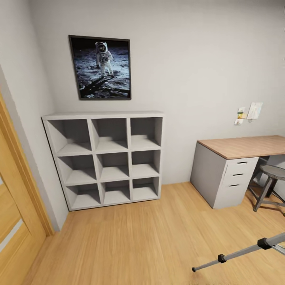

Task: Attach the digital camera to the camera tripod in the bedroom.

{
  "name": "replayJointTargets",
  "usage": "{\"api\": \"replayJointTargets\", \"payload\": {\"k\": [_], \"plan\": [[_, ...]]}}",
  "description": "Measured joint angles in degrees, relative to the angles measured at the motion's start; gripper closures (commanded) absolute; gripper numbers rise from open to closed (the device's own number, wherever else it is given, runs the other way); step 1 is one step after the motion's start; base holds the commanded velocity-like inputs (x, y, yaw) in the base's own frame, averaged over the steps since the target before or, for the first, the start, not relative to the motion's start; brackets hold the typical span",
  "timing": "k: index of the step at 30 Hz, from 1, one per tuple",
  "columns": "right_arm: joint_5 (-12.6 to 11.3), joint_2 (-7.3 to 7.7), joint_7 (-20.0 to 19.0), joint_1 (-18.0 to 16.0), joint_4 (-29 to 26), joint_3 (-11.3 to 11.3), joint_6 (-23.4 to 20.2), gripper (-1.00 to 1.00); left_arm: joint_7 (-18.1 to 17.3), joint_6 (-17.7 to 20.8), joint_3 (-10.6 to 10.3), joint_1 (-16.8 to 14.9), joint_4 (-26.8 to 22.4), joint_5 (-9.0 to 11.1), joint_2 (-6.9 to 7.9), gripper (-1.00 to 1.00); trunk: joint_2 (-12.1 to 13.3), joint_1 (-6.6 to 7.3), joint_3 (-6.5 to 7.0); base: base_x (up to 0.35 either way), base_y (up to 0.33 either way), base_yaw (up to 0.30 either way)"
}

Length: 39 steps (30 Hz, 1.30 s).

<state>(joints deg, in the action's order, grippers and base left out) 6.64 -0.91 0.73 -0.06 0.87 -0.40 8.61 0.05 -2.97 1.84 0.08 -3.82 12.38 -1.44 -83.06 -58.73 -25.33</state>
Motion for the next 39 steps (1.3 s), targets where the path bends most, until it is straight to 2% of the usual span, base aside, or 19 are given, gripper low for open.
{"api": "replayJointTargets", "payload": {"k": [11,21,39], "plan": [[0.1,-0.03,0.1,0.0,0.0,0.0,0.0,-1.0,0.0,0.0,0.0,0.0,0.0,0.0,0.04,-1.0,0.0,0.0,0.0,0.006,0.0,-0.013],[0.2,0.01,0.1,0.0,0.0,0.0,0.0,-1.0,0.0,0.0,0.0,0.0,0.0,0.1,0.01,-1.0,0.0,0.01,0.0,0.124,0.096,-0.001],[0.2,-0.06,0.1,0.0,0.0,0.1,0.0,-1.0,0.1,0.0,-0.1,0.0,0.0,0.0,0.03,-1.0,0.0,0.02,0.0,0.062,0.009,0.0]]}}
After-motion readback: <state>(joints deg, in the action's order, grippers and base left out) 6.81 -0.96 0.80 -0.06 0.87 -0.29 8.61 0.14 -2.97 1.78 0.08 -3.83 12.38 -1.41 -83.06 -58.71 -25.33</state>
